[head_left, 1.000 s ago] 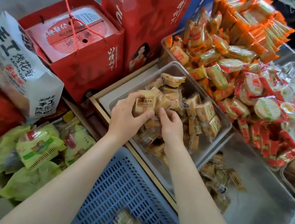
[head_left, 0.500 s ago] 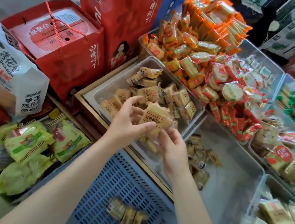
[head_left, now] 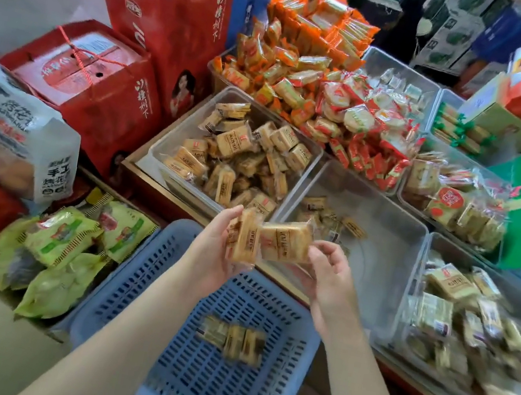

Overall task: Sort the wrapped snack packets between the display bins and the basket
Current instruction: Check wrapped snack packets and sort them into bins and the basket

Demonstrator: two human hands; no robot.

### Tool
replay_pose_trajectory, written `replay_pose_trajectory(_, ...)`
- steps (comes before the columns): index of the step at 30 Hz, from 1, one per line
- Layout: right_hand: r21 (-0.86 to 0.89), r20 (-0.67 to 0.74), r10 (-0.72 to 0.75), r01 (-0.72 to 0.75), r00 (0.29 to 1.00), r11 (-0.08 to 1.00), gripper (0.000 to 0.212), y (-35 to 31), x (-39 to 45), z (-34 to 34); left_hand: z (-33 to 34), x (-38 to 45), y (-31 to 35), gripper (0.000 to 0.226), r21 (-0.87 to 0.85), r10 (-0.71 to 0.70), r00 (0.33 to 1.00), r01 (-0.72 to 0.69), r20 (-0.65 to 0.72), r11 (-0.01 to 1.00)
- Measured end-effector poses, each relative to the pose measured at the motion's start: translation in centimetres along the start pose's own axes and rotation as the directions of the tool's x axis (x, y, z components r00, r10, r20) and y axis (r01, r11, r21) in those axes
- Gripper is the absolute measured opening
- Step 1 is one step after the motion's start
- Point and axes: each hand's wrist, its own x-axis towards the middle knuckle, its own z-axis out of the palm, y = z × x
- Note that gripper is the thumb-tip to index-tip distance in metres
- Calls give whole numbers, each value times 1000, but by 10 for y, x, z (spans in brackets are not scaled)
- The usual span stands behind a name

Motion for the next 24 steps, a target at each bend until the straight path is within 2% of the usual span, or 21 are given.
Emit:
replay_pose_trajectory(3,90,-33,20,-17,999,996,7,2,-12,-8,-1,-6,-15,51,85,-16,999,19,-35,996)
replay_pose_trajectory(9,121,-66,64,-56,996,991,14,15,-29,-12,-9,-15,-42,47,286,-1,996,26,-89,958)
replay_pose_trajectory(12,-94,-82,92,-99,992,991,19,22,-36,-7,-12,-15,-47,53,329,-14,991,56,-130,943)
replay_pose_trajectory(14,-270,-35,128,-133,991,954,29,26,-41,-1,-14,-16,-50,50,347,15,990,34,-138,937)
replay_pose_trajectory(16,-371,33,164,-141,986,918,41,30,-46,6,-18,-18,-55,45,367,64,989,-9,-137,930)
replay_pose_trajectory(18,-394,62,182,-143,981,908,42,31,-51,13,-22,-21,-58,37,390,99,988,-44,-121,920)
replay_pose_trajectory(21,-332,34,211,-189,977,924,40,34,-56,19,-28,-26,-61,34,375,108,990,-66,-91,925)
replay_pose_trajectory(24,-310,61,191,-163,980,937,19,40,-59,19,-35,-29,-61,34,393,115,989,-69,-93,917)
